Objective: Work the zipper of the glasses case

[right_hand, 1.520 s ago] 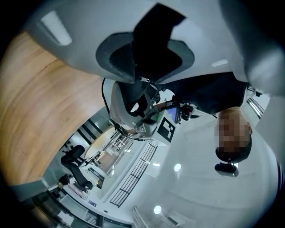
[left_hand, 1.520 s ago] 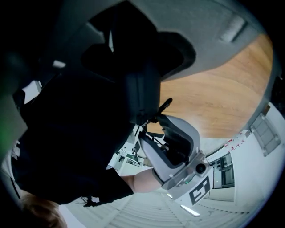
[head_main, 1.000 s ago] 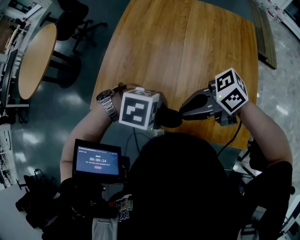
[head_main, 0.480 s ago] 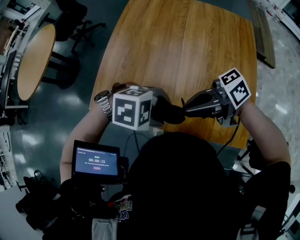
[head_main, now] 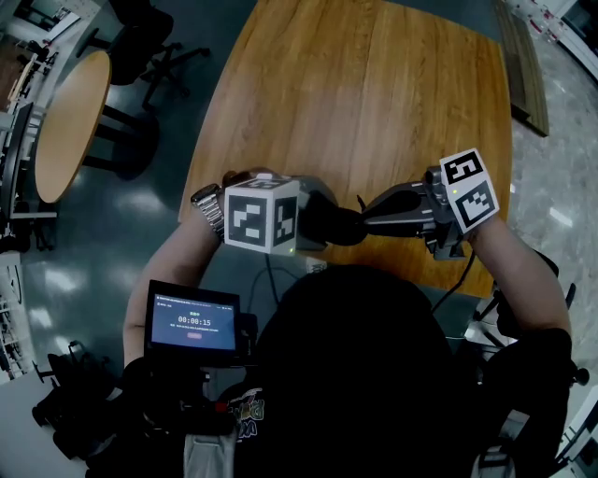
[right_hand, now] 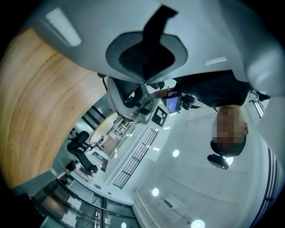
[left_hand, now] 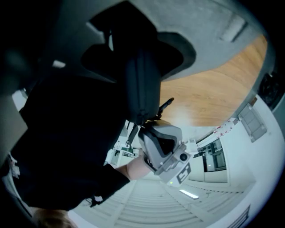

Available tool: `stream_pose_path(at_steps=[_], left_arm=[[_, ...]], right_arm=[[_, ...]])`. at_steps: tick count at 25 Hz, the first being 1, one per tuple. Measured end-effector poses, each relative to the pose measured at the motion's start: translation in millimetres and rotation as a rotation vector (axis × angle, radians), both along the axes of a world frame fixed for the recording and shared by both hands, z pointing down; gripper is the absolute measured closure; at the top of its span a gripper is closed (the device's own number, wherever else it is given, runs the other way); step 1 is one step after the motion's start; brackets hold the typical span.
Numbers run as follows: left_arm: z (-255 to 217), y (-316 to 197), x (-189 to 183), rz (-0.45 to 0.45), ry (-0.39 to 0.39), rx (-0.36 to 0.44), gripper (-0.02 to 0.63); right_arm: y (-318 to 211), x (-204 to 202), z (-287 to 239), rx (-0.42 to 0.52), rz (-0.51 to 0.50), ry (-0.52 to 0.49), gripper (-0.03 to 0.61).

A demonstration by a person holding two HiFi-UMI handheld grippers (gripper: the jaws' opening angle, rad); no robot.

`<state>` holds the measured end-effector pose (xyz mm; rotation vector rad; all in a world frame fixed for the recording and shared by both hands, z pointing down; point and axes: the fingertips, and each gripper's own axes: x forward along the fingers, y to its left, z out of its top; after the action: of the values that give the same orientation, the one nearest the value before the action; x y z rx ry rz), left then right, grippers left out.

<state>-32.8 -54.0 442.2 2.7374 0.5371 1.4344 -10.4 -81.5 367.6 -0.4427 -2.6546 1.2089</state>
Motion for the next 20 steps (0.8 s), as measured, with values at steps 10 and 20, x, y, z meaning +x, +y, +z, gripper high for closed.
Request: stream_pose_path(at_steps=[10, 20], left_arm=[[-63, 28, 14, -0.151, 0.396, -0.679, 0.362], [-111, -1, 12, -0.276, 0.818, -1.053, 0.362]], right_arm=[[8, -2, -49, 0.983, 0.008, 0.110, 0.574], [-9, 6, -67, 1.260, 0.258, 0.150, 0.574]])
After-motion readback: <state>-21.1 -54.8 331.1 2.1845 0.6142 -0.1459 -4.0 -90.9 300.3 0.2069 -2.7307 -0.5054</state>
